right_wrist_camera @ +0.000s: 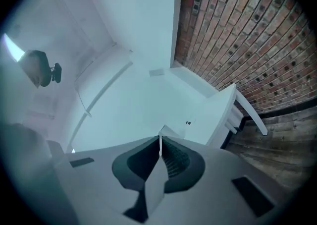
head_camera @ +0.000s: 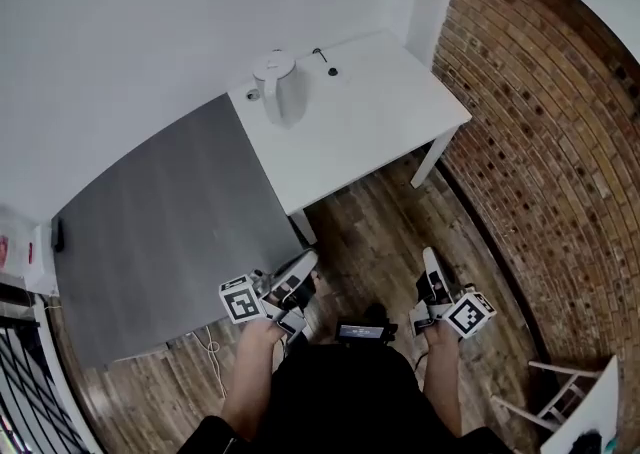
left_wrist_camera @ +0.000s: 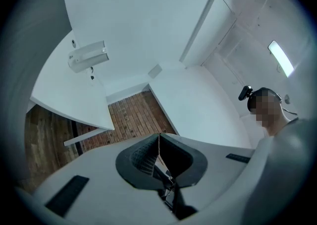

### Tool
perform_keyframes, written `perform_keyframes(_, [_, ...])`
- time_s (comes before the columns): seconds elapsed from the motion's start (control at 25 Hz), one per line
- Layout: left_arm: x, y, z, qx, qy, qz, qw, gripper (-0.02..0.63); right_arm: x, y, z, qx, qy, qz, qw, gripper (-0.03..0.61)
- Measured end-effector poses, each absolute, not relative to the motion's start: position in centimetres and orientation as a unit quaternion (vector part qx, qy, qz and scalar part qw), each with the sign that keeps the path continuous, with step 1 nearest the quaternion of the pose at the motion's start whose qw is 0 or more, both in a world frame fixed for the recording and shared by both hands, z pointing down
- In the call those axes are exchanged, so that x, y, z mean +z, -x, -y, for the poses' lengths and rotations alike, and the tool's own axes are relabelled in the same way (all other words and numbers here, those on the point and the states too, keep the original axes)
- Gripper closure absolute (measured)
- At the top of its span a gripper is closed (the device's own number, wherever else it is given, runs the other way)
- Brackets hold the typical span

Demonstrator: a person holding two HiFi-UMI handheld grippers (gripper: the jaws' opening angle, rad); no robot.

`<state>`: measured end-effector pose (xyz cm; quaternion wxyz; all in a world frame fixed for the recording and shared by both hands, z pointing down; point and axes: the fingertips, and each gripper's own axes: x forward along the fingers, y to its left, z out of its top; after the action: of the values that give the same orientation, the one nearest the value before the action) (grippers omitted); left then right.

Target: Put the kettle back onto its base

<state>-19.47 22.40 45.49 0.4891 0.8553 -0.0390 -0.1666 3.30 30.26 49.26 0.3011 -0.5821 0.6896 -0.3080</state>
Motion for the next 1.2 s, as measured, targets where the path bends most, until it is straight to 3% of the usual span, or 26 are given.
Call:
perform_keyframes(0.68, [46.2, 10.9, -22.8, -0.130, -0.856, 0.105, 0.489, 0.597, 49.8, -12.4, -27.8, -0.321, 0.529, -0.716, 0.322, 0.560])
perform_keyframes(1.2, [47.1, 6.7, -14.8, -0.179, -0.837, 0.093, 0.509, 0.597, 49.3, -14.9, -21.2, -0.326, 0.536, -0.733, 0.261, 0.558])
